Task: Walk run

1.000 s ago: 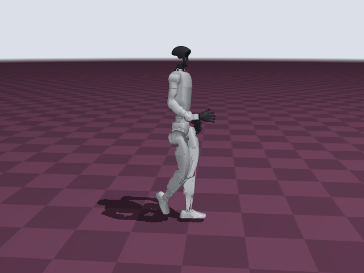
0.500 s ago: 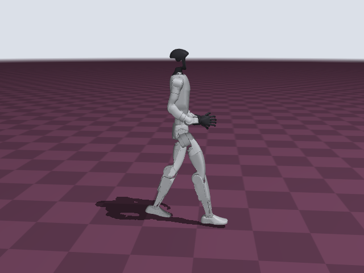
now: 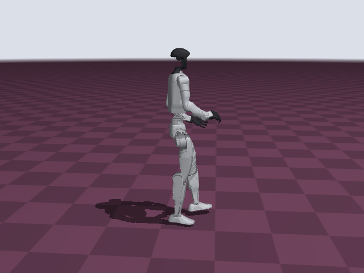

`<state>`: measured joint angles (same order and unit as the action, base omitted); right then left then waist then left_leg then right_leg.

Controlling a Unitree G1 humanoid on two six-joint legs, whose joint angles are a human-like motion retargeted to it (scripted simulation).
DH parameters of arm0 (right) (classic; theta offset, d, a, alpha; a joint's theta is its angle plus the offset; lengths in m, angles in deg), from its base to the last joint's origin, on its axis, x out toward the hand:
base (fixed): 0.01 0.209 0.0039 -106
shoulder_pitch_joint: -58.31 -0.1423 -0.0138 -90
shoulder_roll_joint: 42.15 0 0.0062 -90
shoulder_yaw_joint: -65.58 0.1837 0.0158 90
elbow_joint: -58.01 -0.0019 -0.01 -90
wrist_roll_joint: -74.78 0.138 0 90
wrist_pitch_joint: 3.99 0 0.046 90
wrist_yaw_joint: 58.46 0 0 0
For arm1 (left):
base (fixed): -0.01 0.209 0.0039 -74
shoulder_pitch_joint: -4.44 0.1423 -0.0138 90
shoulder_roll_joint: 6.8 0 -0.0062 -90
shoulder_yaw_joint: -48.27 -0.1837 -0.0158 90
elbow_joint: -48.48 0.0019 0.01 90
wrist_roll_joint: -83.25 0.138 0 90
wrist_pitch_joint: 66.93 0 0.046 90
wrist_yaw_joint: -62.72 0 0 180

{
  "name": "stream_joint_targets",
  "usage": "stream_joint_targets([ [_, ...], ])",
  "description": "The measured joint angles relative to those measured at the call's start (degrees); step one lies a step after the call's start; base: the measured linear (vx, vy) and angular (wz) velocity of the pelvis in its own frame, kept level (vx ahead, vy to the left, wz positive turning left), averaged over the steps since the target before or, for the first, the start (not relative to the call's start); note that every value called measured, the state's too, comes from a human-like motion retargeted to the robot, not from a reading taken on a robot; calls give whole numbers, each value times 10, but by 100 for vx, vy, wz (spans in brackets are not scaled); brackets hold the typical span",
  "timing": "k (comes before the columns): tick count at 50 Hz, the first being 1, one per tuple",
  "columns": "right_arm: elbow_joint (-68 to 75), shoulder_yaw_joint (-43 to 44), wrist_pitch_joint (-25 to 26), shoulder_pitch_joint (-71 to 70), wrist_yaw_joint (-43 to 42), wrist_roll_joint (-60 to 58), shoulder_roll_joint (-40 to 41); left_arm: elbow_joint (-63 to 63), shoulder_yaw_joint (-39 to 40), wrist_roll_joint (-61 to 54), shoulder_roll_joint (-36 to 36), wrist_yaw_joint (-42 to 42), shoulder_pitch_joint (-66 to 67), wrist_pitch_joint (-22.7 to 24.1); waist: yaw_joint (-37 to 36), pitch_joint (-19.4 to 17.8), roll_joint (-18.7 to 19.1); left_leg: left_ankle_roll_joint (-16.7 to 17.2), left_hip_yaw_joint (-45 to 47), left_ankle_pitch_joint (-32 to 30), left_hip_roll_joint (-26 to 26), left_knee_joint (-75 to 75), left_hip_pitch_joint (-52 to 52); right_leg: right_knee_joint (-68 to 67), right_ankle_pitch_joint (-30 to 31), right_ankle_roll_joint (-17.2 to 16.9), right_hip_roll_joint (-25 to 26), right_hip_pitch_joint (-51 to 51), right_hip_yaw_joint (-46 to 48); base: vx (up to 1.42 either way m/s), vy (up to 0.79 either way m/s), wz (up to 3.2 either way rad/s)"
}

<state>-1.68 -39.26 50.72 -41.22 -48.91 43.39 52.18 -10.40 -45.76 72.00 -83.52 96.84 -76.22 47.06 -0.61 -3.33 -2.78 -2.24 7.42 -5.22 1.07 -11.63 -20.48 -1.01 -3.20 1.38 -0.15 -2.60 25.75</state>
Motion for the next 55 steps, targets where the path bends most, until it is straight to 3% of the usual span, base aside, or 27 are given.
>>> stream_joint_targets([
  [2, 26, 4, 9, -18, 28, -26, 8, 0, 16, 13, -4, -18, 5, 5, -14, -4, -3, 43, -50, -36, 6, 60, 2, 0, -9, 3, 9, -12, -7, 42, -7, -78],
  [6, 79, 28, 28, -32, 32, -63, 28, 8, 52, 20, -7, -48, 14, 3, -25, -10, -14, 67, -107, -71, 11, 98, 21, -11, -32, 16, 22, -30, -27, 57, 3, -50],
  [8, 103, 46, 36, -29, 8, -69, 38, 14, 76, 15, -7, -64, 16, 2, -28, -11, -18, 41, -105, -93, 12, 84, 29, -19, -42, 20, 26, -37, -29, 61, 9, -46],
  [10, 126, 68, 39, -14, -15, -67, 45, 20, 101, 15, -7, -85, 21, 10, -36, -6, -30, -3, -83, -71, 17, 91, 37, -30, -45, 24, 19, -42, -31, 71, 14, -75],
  [12, 165, 98, 36, 1, -34, -69, 59, 37, 131, 23, -11, -118, 19, 25, -32, 3, -44, -18, -59, -39, 13, 75, 38, -51, -24, 26, 10, -34, -28, 55, 11, -70],
  [18, 322, 149, 56, 26, -45, -18, 83, 107, 219, 47, -42, -264, -26, 71, 0, 7, -64, -50, -83, 2, -1, 62, 42, -180, 145, -27, -10, 34, -62, 37, 8, -56],
  [20, 379, 158, 63, 23, -26, -3, 74, 133, 248, 55, -54, -317, -45, 86, 3, 9, -65, -59, -76, 12, -13, 69, 51, -239, 179, -37, 0, 73, -90, 45, 16, -93],
  [22, 430, 167, 79, 19, -17, -22, 63, 168, 288, 54, -65, -347, -71, 95, 6, 12, -67, -63, -57, 17, -24, 74, 52, -289, 174, -47, 0, 107, -98, 16, 8, -103],
  [27, 491, 209, 110, 50, -55, -89, 40, 255, 362, 30, -103, -352, -145, 92, 8, 8, -81, -75, -31, 32, -25, 76, 58, -275, 67, -29, -49, 133, -22, 16, 5, -42],
  [30, 523, 219, 109, 83, -65, -79, 33, 294, 388, 18, -123, -352, -170, 91, 20, 3, -109, -85, -26, 40, 7, 75, 70, -169, 66, -70, -80, 118, 3, 25, -1, 23],
  [32, 545, 226, 113, 95, -62, -77, 30, 323, 403, 8, -143, -349, -185, 91, 32, -1, -126, -88, -25, 45, 26, 80, 83, -113, 95, -55, -82, 114, -21, 13, -1, 17],
  [33, 557, 229, 116, 96, -61, -78, 30, 339, 411, 2, -155, -346, -193, 91, 37, -1, -129, -89, -24, 47, 27, 84, 89, -107, 79, -47, -54, 115, -67, 11, -2, -43],
  [34, 568, 232, 119, 96, -62, -80, 31, 351, 420, -2, -166, -343, -197, 91, 30, 3, -133, -88, -10, 51, 24, 84, 88, -100, 68, -51, -75, 98, 8, 15, -3, -115],
  [35, 578, 233, 122, 95, -63, -82, 32, 362, 430, -5, -176, -342, -200, 91, 16, 9, -138, -86, 12, 56, 18, 81, 85, -93, 60, -61, -121, 73, 142, 14, -4, -66],
  [38, 592, 238, 126, 94, -56, -82, 34, 386, 452, -5, -190, -342, -207, 96, 32, -4, -150, -87, 12, 57, 32, 84, 97, -65, 69, -55, -83, 80, 32, 6, -1, -19],
  [40, 587, 234, 125, 93, -52, -83, 34, 399, 466, -5, -193, -349, -211, 98, 18, -7, -154, -85, 33, 64, 28, 84, 102, -67, 73, -71, -84, 87, -11, 0, 2, -97],
  [42, 570, 228, 123, 93, -52, -92, 35, 408, 477, -6, -194, -363, -212, 103, 21, -6, -153, -83, 40, 70, 22, 83, 102, -62, 83, -90, -103, 81, 46, 2, 3, -52],
  [55, 442, 156, 106, 85, -46, -93, 51, 433, 543, -56, -202, -340, -200, 112, 39, -2, -165, -91, 83, 92, 17, 80, 106, -41, 107, -112, -99, 91, -1, -1, 2, -30],
])
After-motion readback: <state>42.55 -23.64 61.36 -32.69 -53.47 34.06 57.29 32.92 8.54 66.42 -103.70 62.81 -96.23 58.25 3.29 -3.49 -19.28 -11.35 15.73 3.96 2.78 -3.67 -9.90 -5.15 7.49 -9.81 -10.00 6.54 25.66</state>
